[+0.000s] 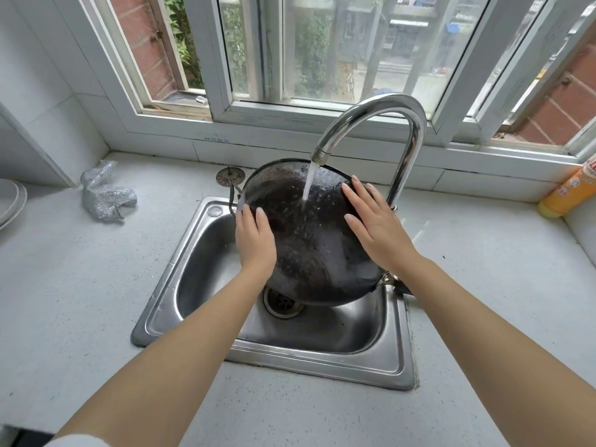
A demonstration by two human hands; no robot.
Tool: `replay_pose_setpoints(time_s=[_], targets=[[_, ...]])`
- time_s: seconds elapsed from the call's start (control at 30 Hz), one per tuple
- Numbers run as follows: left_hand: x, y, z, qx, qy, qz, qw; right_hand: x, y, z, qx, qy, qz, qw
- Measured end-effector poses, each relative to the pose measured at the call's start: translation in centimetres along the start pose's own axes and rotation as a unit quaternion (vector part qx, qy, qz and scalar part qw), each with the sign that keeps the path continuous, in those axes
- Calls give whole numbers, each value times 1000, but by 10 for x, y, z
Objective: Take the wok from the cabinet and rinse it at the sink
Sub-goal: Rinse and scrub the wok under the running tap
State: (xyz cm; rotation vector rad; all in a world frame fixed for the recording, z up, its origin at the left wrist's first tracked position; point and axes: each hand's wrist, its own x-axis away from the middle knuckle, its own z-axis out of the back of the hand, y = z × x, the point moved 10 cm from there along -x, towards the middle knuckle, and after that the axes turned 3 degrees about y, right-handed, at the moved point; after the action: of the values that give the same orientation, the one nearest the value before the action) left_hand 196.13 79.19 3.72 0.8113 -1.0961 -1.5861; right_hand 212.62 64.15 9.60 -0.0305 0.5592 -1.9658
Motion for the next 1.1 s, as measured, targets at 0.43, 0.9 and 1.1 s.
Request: replay_pose_setpoints(time_s=[0.43,0.9,1.1], targets=[[-9,67,-20,-233,-105,-213,943,0,-1,0,-10,-16,10,1000],[-30,73,-27,-258,-177,-214,925,21,44,5,-263,4,-148,953],[-36,69,-18,-264,-195,-209,921,21,44,-5,-385,-7,-191,903]])
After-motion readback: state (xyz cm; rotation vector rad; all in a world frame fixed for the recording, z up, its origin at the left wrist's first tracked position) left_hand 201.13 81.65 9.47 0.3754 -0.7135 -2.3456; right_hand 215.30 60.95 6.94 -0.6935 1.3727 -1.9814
